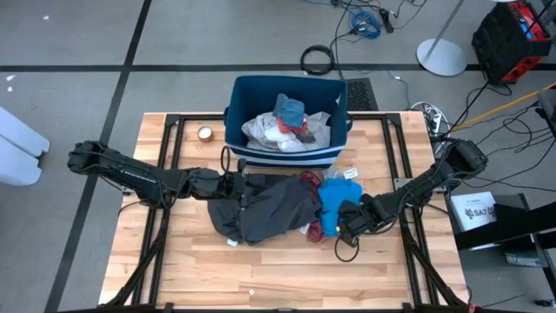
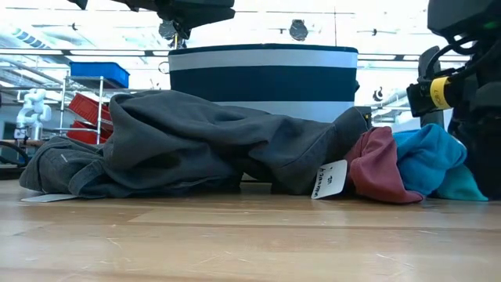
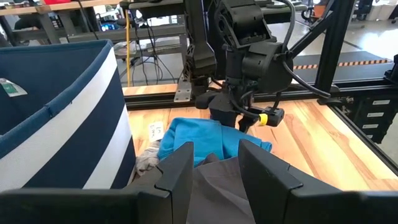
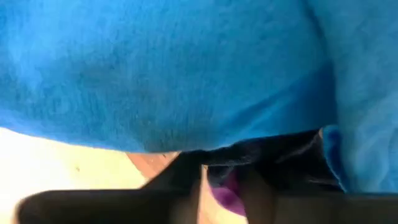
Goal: Sort clothes
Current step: Put the black sock into the blue bin
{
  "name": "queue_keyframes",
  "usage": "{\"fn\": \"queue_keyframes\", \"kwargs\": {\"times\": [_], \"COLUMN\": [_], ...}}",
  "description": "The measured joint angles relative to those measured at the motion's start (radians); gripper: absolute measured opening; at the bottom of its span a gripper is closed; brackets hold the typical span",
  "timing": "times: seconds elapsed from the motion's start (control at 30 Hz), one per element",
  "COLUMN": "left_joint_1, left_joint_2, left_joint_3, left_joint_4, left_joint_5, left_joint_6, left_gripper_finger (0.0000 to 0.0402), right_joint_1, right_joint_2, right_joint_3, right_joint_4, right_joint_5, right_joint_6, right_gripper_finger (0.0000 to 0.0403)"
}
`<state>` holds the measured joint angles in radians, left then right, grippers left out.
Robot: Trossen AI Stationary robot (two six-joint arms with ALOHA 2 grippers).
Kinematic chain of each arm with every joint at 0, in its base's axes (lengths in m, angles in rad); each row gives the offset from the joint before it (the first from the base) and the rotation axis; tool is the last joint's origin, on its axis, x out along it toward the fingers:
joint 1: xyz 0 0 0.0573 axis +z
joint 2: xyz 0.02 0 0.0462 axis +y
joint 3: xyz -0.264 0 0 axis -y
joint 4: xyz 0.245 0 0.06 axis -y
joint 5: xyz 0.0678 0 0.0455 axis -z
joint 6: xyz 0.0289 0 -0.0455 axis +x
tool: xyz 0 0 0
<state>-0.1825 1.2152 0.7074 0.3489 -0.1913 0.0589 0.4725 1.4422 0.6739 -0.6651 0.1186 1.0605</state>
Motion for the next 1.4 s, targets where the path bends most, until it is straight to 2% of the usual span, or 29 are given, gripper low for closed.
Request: {"fn": "queue_keyframes", "kwargs": {"times": [0.07, 0.13, 0.27, 0.4, 0.6, 0.73, 0.87, 1.03, 1.2, 1.4], "left_joint_1": [0.000, 0.000, 0.000, 0.000, 0.000, 0.000, 0.000, 0.000, 0.000, 0.000], "left_joint_2": [0.000, 0.000, 0.000, 0.000, 0.000, 0.000, 0.000, 0.000, 0.000, 0.000], "left_joint_3": [0.000, 0.000, 0.000, 0.000, 0.000, 0.000, 0.000, 0.000, 0.000, 0.000], "left_joint_4": [0.000, 0.000, 0.000, 0.000, 0.000, -0.001, 0.000, 0.000, 0.000, 0.000], "left_joint_5": [0.000, 0.000, 0.000, 0.000, 0.000, 0.000, 0.000, 0.000, 0.000, 0.000], "left_joint_6": [0.000, 0.000, -0.001, -0.001, -0.001, -0.001, -0.001, -0.001, -0.001, -0.001], "left_gripper_finger": [0.0137, 0.0137, 0.0137, 0.0137, 0.0137, 0.0137, 0.0137, 0.0137, 0.0137, 0.0137], "right_joint_1": [0.000, 0.000, 0.000, 0.012, 0.066, 0.100, 0.128, 0.148, 0.151, 0.111], "right_joint_2": [0.000, 0.000, 0.001, 0.002, 0.002, 0.002, 0.002, 0.002, 0.002, 0.002], "right_joint_3": [0.000, 0.000, 0.017, 0.071, 0.237, 0.393, 0.567, 0.774, 0.928, 1.043], "right_joint_4": [0.000, 0.000, -0.014, -0.109, -0.336, -0.462, -0.553, -0.613, -0.601, -0.532], "right_joint_5": [-0.009, -0.014, -0.099, -0.201, -0.256, -0.245, -0.155, 0.030, 0.216, 0.420], "right_joint_6": [-0.002, 0.000, 0.001, 0.004, 0.050, 0.084, 0.105, 0.058, -0.103, -0.373], "right_gripper_finger": [0.0031, 0.0011, 0.0014, 0.0005, 0.0003, 0.0002, 0.0001, 0.0001, 0.0000, 0.0000]}}
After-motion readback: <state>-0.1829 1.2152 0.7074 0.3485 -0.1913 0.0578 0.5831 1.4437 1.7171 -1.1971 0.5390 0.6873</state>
